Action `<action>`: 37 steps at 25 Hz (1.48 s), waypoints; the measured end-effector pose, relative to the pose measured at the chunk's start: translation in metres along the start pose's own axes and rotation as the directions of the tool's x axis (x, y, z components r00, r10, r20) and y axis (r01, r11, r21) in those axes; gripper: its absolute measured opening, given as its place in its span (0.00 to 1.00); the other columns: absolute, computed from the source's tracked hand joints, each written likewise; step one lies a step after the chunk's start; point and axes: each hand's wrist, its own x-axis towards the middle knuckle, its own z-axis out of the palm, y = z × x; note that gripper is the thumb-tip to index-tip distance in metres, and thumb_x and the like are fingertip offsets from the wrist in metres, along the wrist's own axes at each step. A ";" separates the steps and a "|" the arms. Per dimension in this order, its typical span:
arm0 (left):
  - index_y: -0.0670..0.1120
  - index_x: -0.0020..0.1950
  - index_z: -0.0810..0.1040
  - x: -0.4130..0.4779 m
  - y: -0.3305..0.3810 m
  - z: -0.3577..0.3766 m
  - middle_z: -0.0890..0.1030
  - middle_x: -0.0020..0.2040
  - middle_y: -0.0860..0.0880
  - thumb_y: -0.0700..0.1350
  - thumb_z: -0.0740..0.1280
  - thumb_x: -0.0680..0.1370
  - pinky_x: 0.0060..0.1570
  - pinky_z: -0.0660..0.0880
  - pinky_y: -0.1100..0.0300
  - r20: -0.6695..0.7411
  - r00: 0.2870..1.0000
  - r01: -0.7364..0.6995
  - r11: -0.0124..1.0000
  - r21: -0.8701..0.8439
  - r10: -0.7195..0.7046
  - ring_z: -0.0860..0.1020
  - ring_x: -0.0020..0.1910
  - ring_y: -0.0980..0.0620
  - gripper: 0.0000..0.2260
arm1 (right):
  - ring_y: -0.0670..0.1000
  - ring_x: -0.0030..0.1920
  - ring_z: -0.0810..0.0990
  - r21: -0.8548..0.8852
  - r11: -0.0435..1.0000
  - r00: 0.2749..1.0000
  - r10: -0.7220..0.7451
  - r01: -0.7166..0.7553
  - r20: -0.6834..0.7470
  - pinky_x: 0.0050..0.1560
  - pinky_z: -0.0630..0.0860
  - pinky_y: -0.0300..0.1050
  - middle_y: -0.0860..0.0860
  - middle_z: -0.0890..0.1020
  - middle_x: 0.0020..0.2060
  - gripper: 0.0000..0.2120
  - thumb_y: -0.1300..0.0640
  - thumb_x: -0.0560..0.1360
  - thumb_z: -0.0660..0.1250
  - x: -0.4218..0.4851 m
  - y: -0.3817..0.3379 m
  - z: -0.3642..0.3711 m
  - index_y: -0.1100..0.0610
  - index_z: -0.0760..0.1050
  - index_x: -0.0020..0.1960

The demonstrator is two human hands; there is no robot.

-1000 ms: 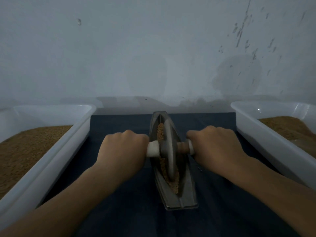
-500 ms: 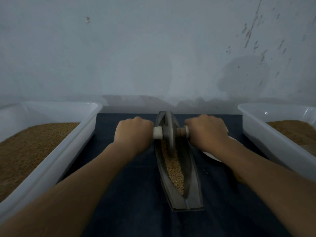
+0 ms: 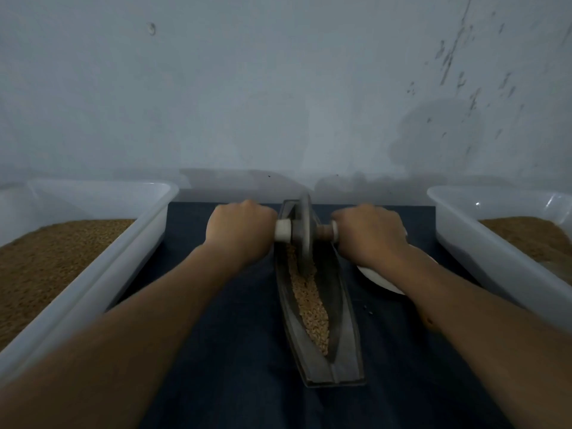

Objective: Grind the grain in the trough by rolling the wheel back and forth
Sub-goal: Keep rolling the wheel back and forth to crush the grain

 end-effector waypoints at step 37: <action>0.51 0.50 0.78 0.004 0.004 0.001 0.73 0.37 0.50 0.46 0.66 0.76 0.33 0.67 0.54 -0.014 0.999 0.042 0.999 0.015 -0.042 0.74 0.34 0.47 0.04 | 0.59 0.43 0.80 0.005 1.000 0.997 0.003 -0.002 -0.083 0.37 0.67 0.47 0.52 0.79 0.40 0.05 0.54 0.74 0.67 0.003 -0.003 0.005 0.47 0.72 0.44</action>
